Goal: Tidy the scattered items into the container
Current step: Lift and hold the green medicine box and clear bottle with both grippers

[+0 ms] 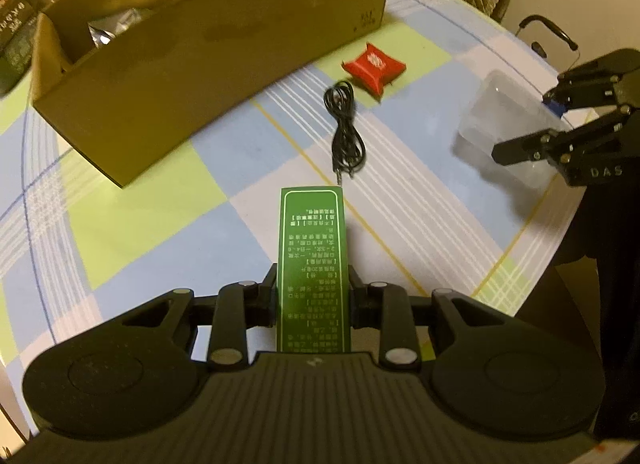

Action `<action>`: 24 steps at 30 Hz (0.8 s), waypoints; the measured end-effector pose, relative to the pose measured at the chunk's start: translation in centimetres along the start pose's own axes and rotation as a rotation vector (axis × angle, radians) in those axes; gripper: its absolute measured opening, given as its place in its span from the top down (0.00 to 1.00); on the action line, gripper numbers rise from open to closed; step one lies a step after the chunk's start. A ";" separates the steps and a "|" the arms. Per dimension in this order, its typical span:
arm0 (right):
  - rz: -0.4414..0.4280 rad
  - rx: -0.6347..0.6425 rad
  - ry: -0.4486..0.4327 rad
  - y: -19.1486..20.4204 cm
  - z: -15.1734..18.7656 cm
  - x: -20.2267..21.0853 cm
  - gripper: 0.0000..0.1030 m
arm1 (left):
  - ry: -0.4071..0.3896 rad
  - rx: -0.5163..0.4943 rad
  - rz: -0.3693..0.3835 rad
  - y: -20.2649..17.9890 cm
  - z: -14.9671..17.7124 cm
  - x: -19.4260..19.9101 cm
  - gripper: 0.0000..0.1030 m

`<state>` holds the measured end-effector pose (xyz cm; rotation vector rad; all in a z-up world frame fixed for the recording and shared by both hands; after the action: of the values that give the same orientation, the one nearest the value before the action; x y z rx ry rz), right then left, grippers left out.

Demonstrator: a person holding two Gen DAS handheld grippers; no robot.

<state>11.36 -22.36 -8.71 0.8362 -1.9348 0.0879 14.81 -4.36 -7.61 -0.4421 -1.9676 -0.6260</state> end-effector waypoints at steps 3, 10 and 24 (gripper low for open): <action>0.002 0.005 -0.007 0.2 -0.1 0.3 0.73 | -0.017 0.007 -0.004 0.3 -0.3 0.7 0.75; 0.010 0.014 -0.024 0.5 -0.7 1.0 0.73 | -0.049 0.022 -0.010 0.8 -1.2 2.1 0.75; 0.020 0.030 -0.049 0.5 -1.9 1.8 0.73 | -0.086 0.024 -0.019 1.3 -2.5 3.3 0.75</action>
<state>11.99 -22.14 -6.14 0.8461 -1.9924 0.1094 15.82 -4.73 -3.39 -0.4427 -2.0605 -0.6033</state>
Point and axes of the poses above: each gripper's, at about its wrist camera, not at the fingertips, and x roughly against the way its jaws point, y to its left, z to its underside, the point moved 1 cm from there along -x, roughly the way its jaws point, and after that the axes turned 14 degrees about -z, right-handed, at the moved point
